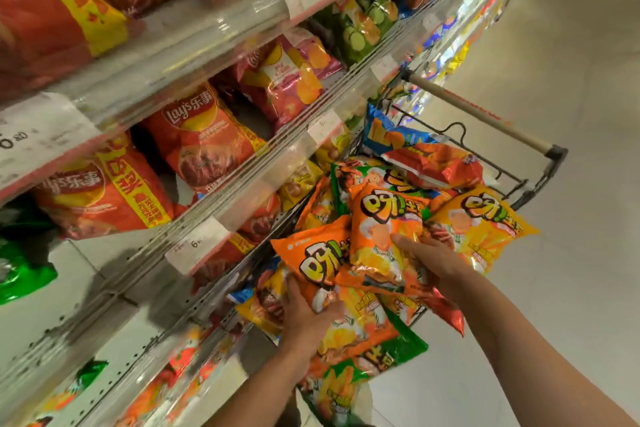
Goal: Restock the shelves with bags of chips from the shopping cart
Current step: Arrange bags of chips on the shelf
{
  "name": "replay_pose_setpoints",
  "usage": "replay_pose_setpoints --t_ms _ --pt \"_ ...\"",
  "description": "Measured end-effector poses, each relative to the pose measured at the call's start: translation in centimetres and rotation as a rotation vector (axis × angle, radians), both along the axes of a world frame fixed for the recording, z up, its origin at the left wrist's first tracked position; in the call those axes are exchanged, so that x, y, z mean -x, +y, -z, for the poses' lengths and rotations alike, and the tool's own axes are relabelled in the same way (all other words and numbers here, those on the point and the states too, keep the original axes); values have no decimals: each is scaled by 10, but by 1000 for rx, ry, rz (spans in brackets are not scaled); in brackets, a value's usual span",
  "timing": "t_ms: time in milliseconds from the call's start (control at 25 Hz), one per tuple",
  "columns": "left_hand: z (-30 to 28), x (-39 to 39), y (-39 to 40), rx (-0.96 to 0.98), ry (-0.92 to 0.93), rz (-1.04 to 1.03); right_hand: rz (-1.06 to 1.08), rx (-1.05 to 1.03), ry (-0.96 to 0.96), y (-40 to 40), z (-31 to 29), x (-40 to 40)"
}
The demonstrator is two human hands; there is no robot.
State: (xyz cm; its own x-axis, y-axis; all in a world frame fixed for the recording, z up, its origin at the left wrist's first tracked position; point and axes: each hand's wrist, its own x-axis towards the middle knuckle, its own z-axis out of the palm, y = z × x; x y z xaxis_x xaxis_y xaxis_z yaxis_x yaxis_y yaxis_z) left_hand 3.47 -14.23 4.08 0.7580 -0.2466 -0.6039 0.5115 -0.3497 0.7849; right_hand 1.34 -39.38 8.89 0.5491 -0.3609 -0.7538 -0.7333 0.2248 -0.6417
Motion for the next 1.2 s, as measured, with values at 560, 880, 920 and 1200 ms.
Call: replay_pose_setpoints --t_ms 560,880,920,1200 --pt "-48 43 70 79 -89 -304 -358 -241 -361 -26 -10 32" --pt "-62 86 124 233 -65 -384 -483 -234 -417 32 -25 47" --pt "-62 95 138 253 -69 -374 -514 -238 -425 46 -28 50" --pt "-56 203 286 365 -58 -620 -773 -229 -446 213 -35 98"
